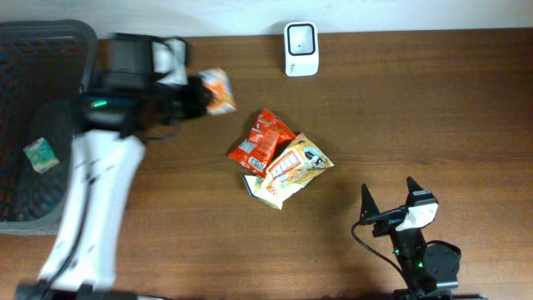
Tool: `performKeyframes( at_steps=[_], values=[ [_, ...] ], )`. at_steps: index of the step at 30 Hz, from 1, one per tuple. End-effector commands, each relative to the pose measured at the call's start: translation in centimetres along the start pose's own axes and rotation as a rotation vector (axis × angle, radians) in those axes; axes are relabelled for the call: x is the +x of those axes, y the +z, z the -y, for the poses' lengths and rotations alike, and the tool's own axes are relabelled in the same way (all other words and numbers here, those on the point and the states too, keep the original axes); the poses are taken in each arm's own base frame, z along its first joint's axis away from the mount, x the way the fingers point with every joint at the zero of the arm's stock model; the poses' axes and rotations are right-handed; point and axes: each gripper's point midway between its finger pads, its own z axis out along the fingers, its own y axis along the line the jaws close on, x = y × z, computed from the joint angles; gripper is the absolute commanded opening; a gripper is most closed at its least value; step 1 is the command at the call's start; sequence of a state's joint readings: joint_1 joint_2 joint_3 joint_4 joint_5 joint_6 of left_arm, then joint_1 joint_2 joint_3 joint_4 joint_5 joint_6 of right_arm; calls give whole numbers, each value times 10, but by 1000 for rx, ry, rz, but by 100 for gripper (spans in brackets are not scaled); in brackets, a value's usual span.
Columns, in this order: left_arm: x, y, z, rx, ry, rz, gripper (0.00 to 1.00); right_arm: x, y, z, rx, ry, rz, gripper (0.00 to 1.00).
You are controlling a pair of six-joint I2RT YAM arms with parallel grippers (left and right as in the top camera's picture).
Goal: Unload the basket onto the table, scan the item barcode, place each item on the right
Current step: 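Grasp the orange tissue pack in the basket and drop it on the pile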
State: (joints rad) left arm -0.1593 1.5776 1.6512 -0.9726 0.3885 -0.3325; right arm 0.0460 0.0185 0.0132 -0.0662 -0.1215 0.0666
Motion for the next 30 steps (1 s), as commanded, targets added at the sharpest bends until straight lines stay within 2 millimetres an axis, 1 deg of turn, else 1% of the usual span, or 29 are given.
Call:
performKeyframes(
  at_steps=[1,2,4,5,6,7,8,9,10,11,12,13,14,16,17,18,19,20,21,22,23,24,25,26,27,28,30],
  values=[
    [61,87,11,-53,80,-247,0,3,0,-2,-8,-7,-6,98],
    [88,125,19,-53,112,-340,0,3,0,-2,-8,-7,-6,98],
    [112,157,24,-56,141,-411,0,3,0,-2,-8,-7,-6,98],
    [121,168,25,-58,150,-437,0,3,0,-2,-8,-7,-6,98],
    [132,180,25,-62,158,-465,15,3,0,-2,-8,-7,-6,98],
    [139,186,24,-67,162,-486,29,3,0,-2,-8,-7,-6,98],
    [139,188,24,-67,163,-486,52,3,0,-2,-8,-7,-6,98],
    [138,188,24,-65,164,-483,64,3,0,-2,-8,-7,-6,98],
    [133,187,27,-60,165,-471,69,3,0,-2,-8,-7,-6,98],
    [125,185,30,-50,175,-455,79,3,0,-2,-8,-7,-6,98],
    [112,180,36,-30,195,-431,82,3,0,-2,-8,-7,-6,98],
    [88,165,47,-8,221,-391,82,3,0,-2,-8,-7,-6,98],
    [71,151,54,0,237,-362,82,3,0,-2,-8,-7,-6,98],
    [33,110,67,8,264,-289,82,3,0,-2,-8,-7,-5,98],
    [9,82,67,-25,265,-232,81,3,0,-2,-8,-7,-6,98],
    [-20,39,54,-125,256,-143,82,3,0,-2,-8,-7,-6,98],
    [-37,13,43,-191,243,-84,82,3,0,-2,-8,-7,-6,98],
    [-60,-28,24,-276,215,8,86,3,0,-2,-8,-7,-6,98],
    [-78,-67,7,-330,176,91,86,3,0,-2,-8,-7,-6,98],
    [-85,-91,-8,-364,141,135,93,3,0,-2,-8,-7,-6,98],
    [-90,-109,-22,-398,108,166,95,3,0,-2,-8,-7,-6,98],
    [-95,-136,-49,-448,44,206,97,3,0,-2,-8,-7,-6,98],
    [-98,-154,-77,-496,-20,227,99,3,0,-2,-8,-7,-6,98],
    [-99,-171,-106,-551,-83,245,99,3,0,-2,-8,-7,-6,98],
    [-98,-189,-141,-632,-175,267,99,3,0,-2,-8,-7,-6,98],
    [-92,-212,-189,-744,-355,308,99,3,0,-2,-8,-7,-6,98],
    [-82,-229,-233,-814,-492,319,99,3,0,-2,-8,-7,-6,98]
  ],
)
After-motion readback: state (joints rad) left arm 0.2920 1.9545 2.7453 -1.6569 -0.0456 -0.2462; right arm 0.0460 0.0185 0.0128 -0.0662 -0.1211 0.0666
